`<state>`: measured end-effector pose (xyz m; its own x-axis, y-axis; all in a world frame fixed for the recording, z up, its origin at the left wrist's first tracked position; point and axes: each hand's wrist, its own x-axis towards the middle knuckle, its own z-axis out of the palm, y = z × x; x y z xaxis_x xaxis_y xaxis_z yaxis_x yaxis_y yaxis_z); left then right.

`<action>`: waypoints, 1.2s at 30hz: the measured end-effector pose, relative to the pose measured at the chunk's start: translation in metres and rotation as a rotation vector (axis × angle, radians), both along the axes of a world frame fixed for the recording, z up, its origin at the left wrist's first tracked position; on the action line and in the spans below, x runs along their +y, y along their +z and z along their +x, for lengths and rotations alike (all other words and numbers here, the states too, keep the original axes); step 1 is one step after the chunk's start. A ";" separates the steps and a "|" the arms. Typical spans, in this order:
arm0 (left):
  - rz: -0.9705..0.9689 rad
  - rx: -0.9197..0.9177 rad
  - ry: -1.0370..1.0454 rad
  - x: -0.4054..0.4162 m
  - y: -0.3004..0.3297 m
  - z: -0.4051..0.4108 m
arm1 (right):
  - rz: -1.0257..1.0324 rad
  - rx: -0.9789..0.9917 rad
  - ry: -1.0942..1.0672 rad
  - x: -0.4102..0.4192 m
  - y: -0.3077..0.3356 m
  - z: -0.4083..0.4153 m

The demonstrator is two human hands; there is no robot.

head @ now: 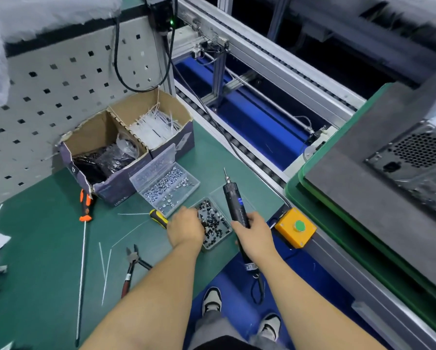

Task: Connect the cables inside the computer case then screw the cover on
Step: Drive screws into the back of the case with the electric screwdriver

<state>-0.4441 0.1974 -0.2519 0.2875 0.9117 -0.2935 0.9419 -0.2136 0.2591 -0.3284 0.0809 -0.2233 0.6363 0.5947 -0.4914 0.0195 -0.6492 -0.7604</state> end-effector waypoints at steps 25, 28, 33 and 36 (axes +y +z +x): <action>-0.414 -1.095 0.426 -0.048 0.107 0.190 | 0.214 -0.162 -0.249 -0.056 0.092 0.116; -0.685 -1.236 0.414 -0.087 0.133 0.252 | 0.224 -0.241 -0.287 -0.091 0.115 0.161; -0.915 -1.298 0.288 -0.158 0.166 0.343 | 0.262 -0.301 -0.313 -0.165 0.137 0.236; -1.007 -1.338 0.295 -0.192 0.175 0.381 | 0.259 -0.330 -0.273 -0.213 0.142 0.271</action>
<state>-0.0628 0.0057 -0.0773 0.6631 0.5928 -0.4570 -0.0563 0.6483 0.7593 -0.0571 -0.1322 -0.0816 0.8825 0.4604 -0.0958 0.1416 -0.4544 -0.8794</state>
